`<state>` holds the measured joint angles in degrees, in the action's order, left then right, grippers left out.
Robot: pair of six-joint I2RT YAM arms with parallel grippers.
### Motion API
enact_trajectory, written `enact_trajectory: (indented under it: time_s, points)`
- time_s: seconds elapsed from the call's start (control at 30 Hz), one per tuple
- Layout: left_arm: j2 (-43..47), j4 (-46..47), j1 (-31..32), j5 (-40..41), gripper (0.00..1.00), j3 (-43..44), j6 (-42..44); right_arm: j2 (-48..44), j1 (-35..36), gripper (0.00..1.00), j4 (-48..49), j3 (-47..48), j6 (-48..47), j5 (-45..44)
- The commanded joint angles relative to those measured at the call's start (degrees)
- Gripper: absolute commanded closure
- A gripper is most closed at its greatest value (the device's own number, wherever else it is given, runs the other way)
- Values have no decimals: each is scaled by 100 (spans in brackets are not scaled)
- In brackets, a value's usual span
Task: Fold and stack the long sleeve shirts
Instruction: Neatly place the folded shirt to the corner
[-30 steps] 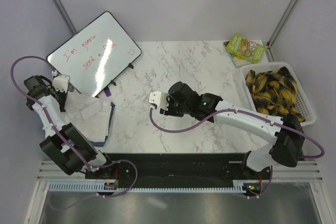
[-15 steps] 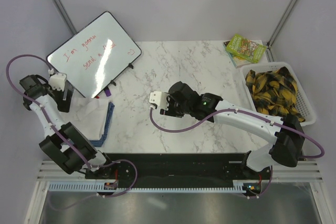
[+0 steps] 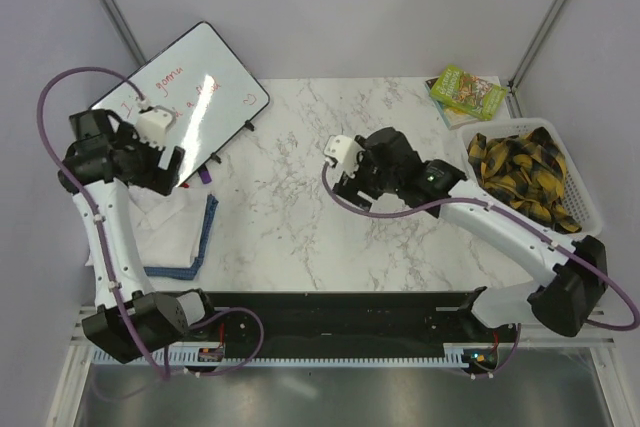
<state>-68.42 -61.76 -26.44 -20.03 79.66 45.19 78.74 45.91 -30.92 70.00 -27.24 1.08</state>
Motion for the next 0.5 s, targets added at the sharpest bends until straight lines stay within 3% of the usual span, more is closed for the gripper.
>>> enact_trajectory:
  time_s: [0.0, 0.07, 0.23, 0.4, 0.47]
  points:
    - [84, -531, 1270, -633, 1, 505, -1184, -631, -791, 3, -64, -188, 701, 514]
    - [-152, -347, 1886, -878, 0, 647, -1538, -833, -1179, 2, -72, -337, 930, 726]
    - [-873, 391, 3519, -222, 0, 841, -2689, -1185, -2655, 2, -90, -679, 1738, 1463]
    - [-1506, 1453, 4136, -229, 0, 307, -3542, -1177, -3797, 2, -99, -935, 2205, 1974]
    - [-1604, 1683, 4155, -369, 1, 8, -3736, -1081, -3896, 2, -64, -1067, 2433, 2036]
